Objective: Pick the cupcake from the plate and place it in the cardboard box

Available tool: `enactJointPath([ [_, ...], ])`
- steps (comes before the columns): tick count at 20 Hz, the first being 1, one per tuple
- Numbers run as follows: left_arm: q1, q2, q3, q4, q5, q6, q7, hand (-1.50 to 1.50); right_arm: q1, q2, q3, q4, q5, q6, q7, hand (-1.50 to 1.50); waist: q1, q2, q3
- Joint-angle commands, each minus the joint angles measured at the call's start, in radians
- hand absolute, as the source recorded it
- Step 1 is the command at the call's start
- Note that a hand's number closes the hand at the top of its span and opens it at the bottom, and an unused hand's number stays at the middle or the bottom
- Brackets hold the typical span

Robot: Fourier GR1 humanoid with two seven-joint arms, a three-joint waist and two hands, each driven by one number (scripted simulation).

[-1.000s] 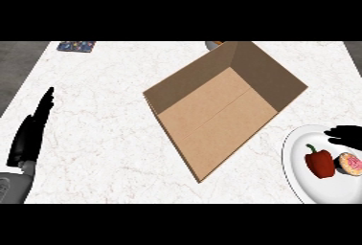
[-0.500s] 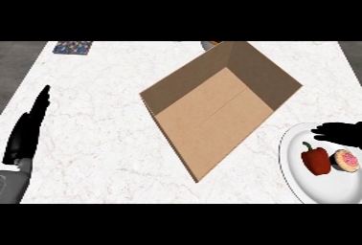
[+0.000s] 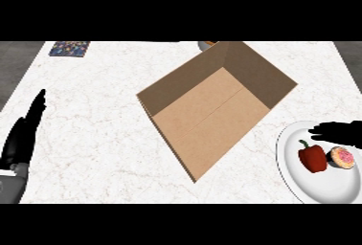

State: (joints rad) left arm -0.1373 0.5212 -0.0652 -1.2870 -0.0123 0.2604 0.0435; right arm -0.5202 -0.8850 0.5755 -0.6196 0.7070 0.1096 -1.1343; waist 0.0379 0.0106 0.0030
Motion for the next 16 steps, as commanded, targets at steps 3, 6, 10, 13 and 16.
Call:
enactJointPath([
  [3, -0.008, 0.001, 0.027, 0.041, 0.012, -0.018, -0.014, 0.0, -0.026, -0.017, 0.016, 0.005, -0.034, 0.064, -0.292, -1.5, -0.016, -0.002, -0.002],
  [6, -0.018, -0.01, -0.002, -0.012, -0.027, 0.01, 0.037, 0.0, -0.032, 0.003, 0.041, -0.012, -0.038, 0.074, -0.258, -1.5, -0.013, -0.004, -0.001],
  [10, 0.008, -0.019, 0.016, 0.004, -0.017, -0.008, 0.007, 0.0, 0.01, 0.0, 0.084, 0.016, 0.03, -0.045, -0.217, -1.5, -0.02, -0.005, -0.001],
  [13, -0.006, -0.034, 0.016, -0.011, -0.044, 0.017, 0.051, 0.0, 0.003, 0.031, 0.083, 0.035, 0.05, -0.039, -0.15, -1.5, -0.027, -0.007, -0.002],
  [16, -0.003, -0.021, 0.038, -0.012, -0.04, -0.011, 0.038, 0.0, -0.005, 0.064, 0.082, 0.078, 0.08, -0.06, -0.131, -1.5, -0.026, -0.007, -0.002],
])
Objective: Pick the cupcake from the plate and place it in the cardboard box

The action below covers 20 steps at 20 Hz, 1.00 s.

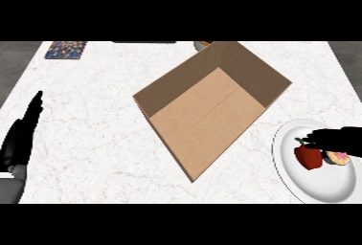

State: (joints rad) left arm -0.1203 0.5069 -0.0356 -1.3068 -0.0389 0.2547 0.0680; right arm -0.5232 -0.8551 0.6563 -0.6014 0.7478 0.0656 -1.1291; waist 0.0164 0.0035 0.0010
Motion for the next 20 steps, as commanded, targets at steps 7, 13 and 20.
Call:
enactJointPath([
  [7, -0.001, -0.01, 0.014, -0.037, -0.015, -0.021, 0.031, 0.0, -0.052, 0.077, -0.097, 0.103, -0.037, -0.098, -0.165, 1.5, 0.006, 0.001, 0.002],
  [13, 0.032, -0.018, 0.044, -0.006, -0.015, -0.029, -0.038, 0.0, -0.037, 0.109, -0.157, 0.107, -0.054, -0.192, -0.16, 1.5, -0.004, -0.001, 0.0],
  [20, 0.014, -0.007, 0.061, -0.011, -0.022, -0.023, 0.014, 0.0, 0.007, 0.152, -0.301, 0.05, -0.161, -0.235, 0.261, 1.5, -0.043, -0.014, -0.003],
])
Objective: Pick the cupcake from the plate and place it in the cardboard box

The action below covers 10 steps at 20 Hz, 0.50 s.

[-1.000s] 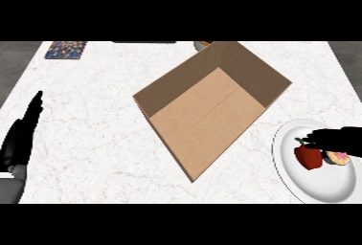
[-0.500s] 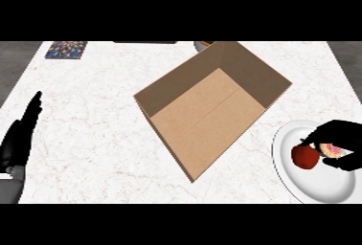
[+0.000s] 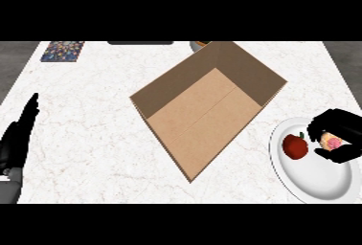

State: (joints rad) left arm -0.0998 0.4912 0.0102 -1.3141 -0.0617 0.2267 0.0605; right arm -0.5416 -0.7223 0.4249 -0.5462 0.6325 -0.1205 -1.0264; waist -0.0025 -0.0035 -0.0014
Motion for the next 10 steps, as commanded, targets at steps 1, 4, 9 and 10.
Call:
enactJointPath([
  [1, 0.01, 0.015, 0.011, -0.007, -0.004, 0.002, 0.023, 0.0, 0.028, 0.018, -0.109, 0.017, -0.073, -0.063, 0.241, 1.5, -0.034, -0.012, -0.001],
  [4, 0.013, 0.003, 0.019, 0.008, 0.002, 0.01, 0.019, 0.0, 0.05, 0.039, -0.176, 0.058, -0.1, -0.167, 0.456, 1.5, -0.05, -0.012, -0.002],
  [9, 0.069, 0.014, 0.036, 0.005, -0.003, 0.014, -0.014, 0.0, 0.079, 0.036, -0.209, -0.189, -0.136, -0.23, 0.606, 1.5, -0.065, -0.026, -0.006],
  [10, 0.044, 0.022, 0.035, 0.013, 0.005, -0.008, 0.022, 0.0, 0.084, 0.017, -0.219, -0.256, -0.144, -0.234, 0.608, 1.5, -0.066, -0.022, -0.005],
])
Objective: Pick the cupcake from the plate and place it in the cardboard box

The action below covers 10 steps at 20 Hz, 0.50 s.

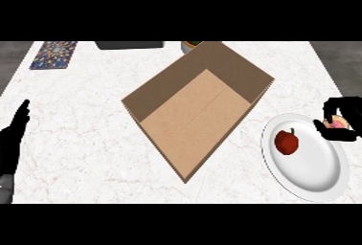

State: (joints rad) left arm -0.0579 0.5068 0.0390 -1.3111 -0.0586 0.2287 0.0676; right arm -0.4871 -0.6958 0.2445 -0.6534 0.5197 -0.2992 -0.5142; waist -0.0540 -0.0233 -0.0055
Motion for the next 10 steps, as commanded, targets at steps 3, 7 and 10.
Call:
enactJointPath([
  [3, 0.012, 0.021, 0.029, 0.013, 0.015, -0.022, -0.017, 0.0, -0.005, -0.009, -0.024, -0.341, -0.031, -0.033, 0.157, 1.5, -0.005, -0.003, -0.001],
  [7, 0.06, -0.005, 0.022, -0.026, 0.008, -0.007, -0.026, 0.0, 0.118, -0.003, 0.013, -0.641, -0.036, 0.0, 0.289, 1.5, 0.001, -0.001, 0.001],
  [10, -0.005, -0.009, 0.012, -0.011, -0.004, -0.012, 0.005, 0.0, 0.096, 0.002, 0.045, -0.824, -0.037, 0.105, 0.455, 1.5, 0.013, 0.008, 0.002],
])
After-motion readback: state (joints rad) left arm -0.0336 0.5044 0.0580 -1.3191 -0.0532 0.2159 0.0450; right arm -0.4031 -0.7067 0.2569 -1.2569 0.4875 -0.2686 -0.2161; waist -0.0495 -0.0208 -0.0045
